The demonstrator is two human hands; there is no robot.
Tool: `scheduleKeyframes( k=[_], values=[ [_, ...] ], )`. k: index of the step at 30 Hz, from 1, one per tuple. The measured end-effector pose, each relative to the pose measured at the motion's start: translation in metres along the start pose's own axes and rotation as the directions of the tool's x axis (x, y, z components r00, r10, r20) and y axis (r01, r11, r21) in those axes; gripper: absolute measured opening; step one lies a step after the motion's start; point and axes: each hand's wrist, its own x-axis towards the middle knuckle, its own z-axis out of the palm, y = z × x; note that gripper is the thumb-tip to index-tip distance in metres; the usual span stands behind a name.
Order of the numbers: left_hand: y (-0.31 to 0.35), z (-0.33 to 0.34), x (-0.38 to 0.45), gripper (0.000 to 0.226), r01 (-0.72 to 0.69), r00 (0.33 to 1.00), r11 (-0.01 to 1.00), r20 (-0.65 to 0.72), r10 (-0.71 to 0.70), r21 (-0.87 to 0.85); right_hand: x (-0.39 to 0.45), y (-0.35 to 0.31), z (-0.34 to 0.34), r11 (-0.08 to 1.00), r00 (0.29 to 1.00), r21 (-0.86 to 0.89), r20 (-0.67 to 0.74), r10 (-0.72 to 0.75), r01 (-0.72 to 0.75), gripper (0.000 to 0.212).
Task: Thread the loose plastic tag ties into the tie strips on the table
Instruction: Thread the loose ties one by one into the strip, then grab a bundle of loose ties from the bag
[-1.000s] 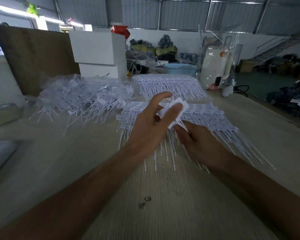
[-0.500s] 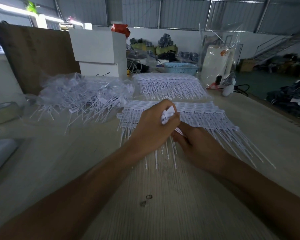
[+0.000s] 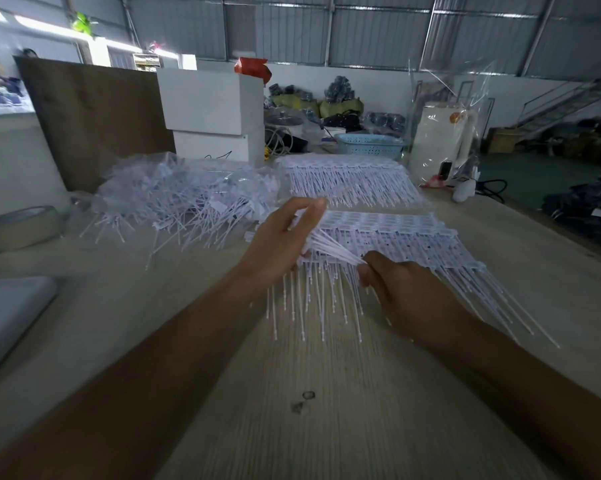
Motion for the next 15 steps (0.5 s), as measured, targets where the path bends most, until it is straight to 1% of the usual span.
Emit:
scheduleKeyframes(
  k=[1,2,3,4,5,6,7,8,10,11,13,15],
  values=[
    [-0.001,-0.005,0.002,0.057,0.037,0.999,0.998,-0.008,-0.037,-0.045,0.001,0.001,0.000,1.000,1.000,-0.003,-0.006,0.009,-0.009,0.034],
    [-0.002,-0.010,0.005,0.067,0.089,0.994,0.990,-0.059,-0.096,-0.113,0.001,0.003,0.000,1.000,1.000,-0.012,-0.009,0.017,-0.017,0.033],
    [-0.005,-0.017,0.009,0.067,0.133,0.977,0.973,-0.139,-0.161,-0.189,0.001,0.004,0.001,1.000,1.000,-0.014,-0.012,0.027,-0.027,0.031],
    [-0.009,-0.025,0.014,0.057,0.152,0.947,0.955,-0.239,-0.215,-0.253,0.002,0.004,0.001,0.999,0.999,-0.009,-0.014,0.039,-0.039,0.029],
    [-0.014,-0.034,0.017,0.044,0.162,0.902,0.947,-0.348,-0.256,-0.277,0.001,0.005,0.001,0.999,0.999,-0.003,-0.007,0.051,-0.051,0.027],
    [-0.021,-0.044,0.020,0.039,0.181,0.855,0.947,-0.432,-0.285,-0.266,0.002,0.005,0.001,0.998,0.998,0.000,0.011,0.065,-0.065,0.025],
    [-0.027,-0.053,0.021,0.047,0.201,0.827,0.952,-0.480,-0.292,-0.233,0.002,0.004,0.002,0.997,0.996,-0.002,0.035,0.078,-0.078,0.025],
    [-0.034,-0.064,0.023,0.059,0.224,0.821,0.957,-0.494,-0.287,-0.185,0.002,0.002,0.003,0.996,0.994,-0.004,0.061,0.086,-0.086,0.024],
    [-0.047,-0.084,0.025,0.078,0.290,0.836,0.956,-0.472,-0.279,-0.052,0.002,-0.001,0.006,0.997,0.993,-0.008,0.089,0.081,-0.081,0.021],
    [-0.051,-0.095,0.026,0.084,0.330,0.841,0.944,-0.462,-0.282,0.024,0.002,-0.002,0.008,0.997,0.993,-0.009,0.090,0.074,-0.074,0.021],
    [-0.060,-0.117,0.027,0.087,0.402,0.839,0.892,-0.475,-0.267,0.208,0.003,-0.003,0.010,0.998,0.995,-0.004,0.081,0.064,-0.064,0.021],
    [-0.073,-0.136,0.024,0.084,0.449,0.818,0.819,-0.533,-0.216,0.357,0.004,-0.005,0.012,0.999,0.996,0.010,0.075,0.045,-0.046,0.022]
  ],
)
